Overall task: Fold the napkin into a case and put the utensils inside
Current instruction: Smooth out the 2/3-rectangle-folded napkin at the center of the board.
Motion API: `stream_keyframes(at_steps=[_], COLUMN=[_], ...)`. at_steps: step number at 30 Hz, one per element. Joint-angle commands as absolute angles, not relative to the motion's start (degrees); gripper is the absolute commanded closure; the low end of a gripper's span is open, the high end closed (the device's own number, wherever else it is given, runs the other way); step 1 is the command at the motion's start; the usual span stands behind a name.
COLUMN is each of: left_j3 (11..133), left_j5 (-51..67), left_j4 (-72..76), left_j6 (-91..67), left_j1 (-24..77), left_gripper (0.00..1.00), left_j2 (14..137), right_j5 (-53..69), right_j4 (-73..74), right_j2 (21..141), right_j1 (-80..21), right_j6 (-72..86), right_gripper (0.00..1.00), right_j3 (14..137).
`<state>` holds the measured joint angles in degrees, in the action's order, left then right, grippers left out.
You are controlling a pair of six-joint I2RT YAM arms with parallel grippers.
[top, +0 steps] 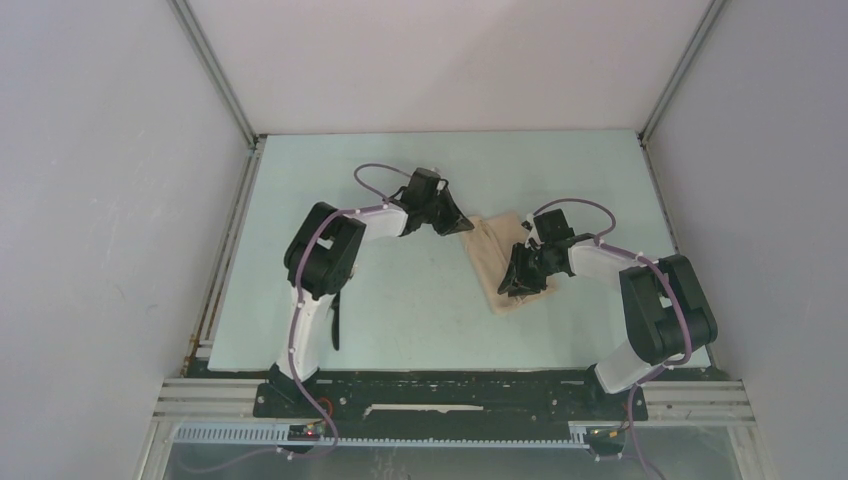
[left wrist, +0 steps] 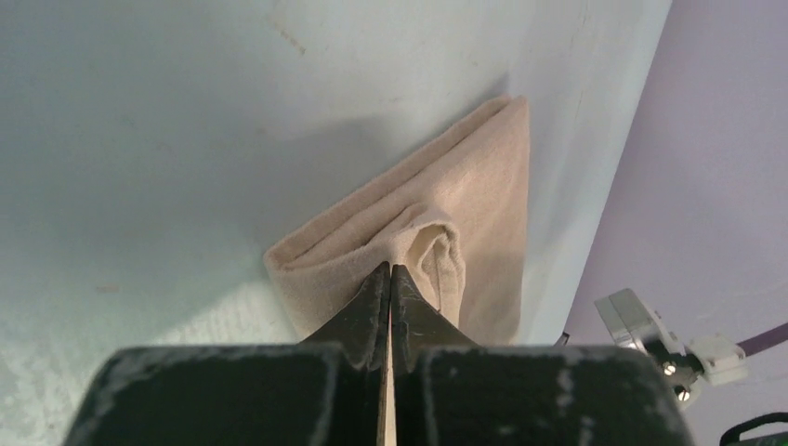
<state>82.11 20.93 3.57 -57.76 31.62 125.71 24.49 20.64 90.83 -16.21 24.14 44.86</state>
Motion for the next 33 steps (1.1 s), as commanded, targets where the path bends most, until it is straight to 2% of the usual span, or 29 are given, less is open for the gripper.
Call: stream_keyframes(at_steps=[1, 9, 23, 26, 28, 30, 33], left_j3=[87.26, 93.19, 94.91, 94.07, 93.09, 92.07, 91.46], left_j5=[19.66, 23.27, 24.71, 24.20, 23.97, 24.40, 24.82], left_j4=[1.89, 4.07, 8.38, 8.53, 8.86, 10.39, 11.23], left_j6=[-55.64, -56.82, -59.77, -60.28, -60.94, -62.01, -62.25], left_j1=[32.10, 33.29, 34.10, 33.93, 33.63, 33.21, 32.80], left_gripper=[1.00, 1.00, 0.96, 0.98, 1.00, 1.00, 1.00], left_j2=[128.01, 132.29, 135.89, 136.13, 136.19, 136.35, 136.42], right_j5=[22.66, 22.81, 22.73, 24.47, 26.88, 32.55, 43.23], right_j4=[19.09, 18.84, 19.91, 20.69, 19.61, 15.93, 5.34], right_j2=[90.07, 90.24, 89.12, 86.64, 85.17, 85.05, 88.81], right_j1=[-16.11, -16.16, -15.46, -15.75, -16.15, -15.61, -14.17], right_j6=[23.78, 23.76, 22.90, 21.59, 21.36, 22.60, 26.19], right_gripper=[0.61, 0.62, 0.60, 0.56, 0.50, 0.42, 0.37], right_j3=[44.13, 44.21, 44.52, 46.36, 47.79, 48.74, 49.73])
